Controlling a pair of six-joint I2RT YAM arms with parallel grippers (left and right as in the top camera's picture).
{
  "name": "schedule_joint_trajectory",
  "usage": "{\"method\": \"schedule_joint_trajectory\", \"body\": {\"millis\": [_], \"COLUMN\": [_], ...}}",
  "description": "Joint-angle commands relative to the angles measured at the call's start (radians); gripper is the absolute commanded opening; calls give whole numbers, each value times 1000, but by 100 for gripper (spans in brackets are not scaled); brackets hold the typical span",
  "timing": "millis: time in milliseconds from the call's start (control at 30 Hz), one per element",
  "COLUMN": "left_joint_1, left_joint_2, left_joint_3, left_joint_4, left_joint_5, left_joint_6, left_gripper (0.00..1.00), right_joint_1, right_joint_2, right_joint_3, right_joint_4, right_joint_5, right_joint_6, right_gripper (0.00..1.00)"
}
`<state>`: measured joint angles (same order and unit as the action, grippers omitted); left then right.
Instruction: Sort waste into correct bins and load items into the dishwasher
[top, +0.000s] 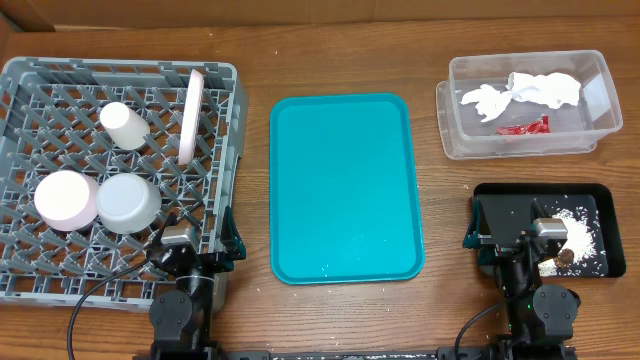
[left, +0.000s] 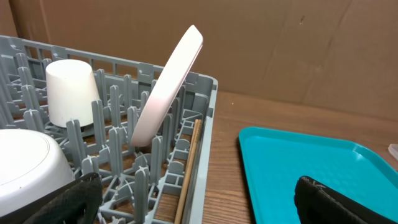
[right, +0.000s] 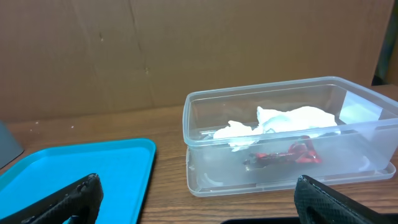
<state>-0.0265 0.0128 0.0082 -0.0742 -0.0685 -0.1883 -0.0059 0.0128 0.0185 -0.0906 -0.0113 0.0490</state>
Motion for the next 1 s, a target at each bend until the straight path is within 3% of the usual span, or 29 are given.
{"method": "schedule_joint_trajectory", "body": {"millis": [0,200,300,400,967], "left_joint_1": [-6,-6,-6,-6,-6], "left_joint_2": [-9,-9,-9,-9,-9], "left_joint_3": [-3,-3,-3,-3,-3], "left_joint_4": [3,2,2,2,1], "left_joint_5": [-9,-10,-10,-10,10], "left_joint_6": [2,8,167,244,245], "left_gripper": [100,100,100,100,100], "right_joint_1": [6,6,6,6,6], "right_joint_2": [-10,-10,-10,-10,-10], "right_joint_3": [-11,-11,-11,-11,-11], "right_joint_4": [6,6,6,6,6], "right_joint_5": [2,2,2,2,2], "right_joint_6": [3,3,4,3,3], "right_gripper": [100,100,100,100,100]}}
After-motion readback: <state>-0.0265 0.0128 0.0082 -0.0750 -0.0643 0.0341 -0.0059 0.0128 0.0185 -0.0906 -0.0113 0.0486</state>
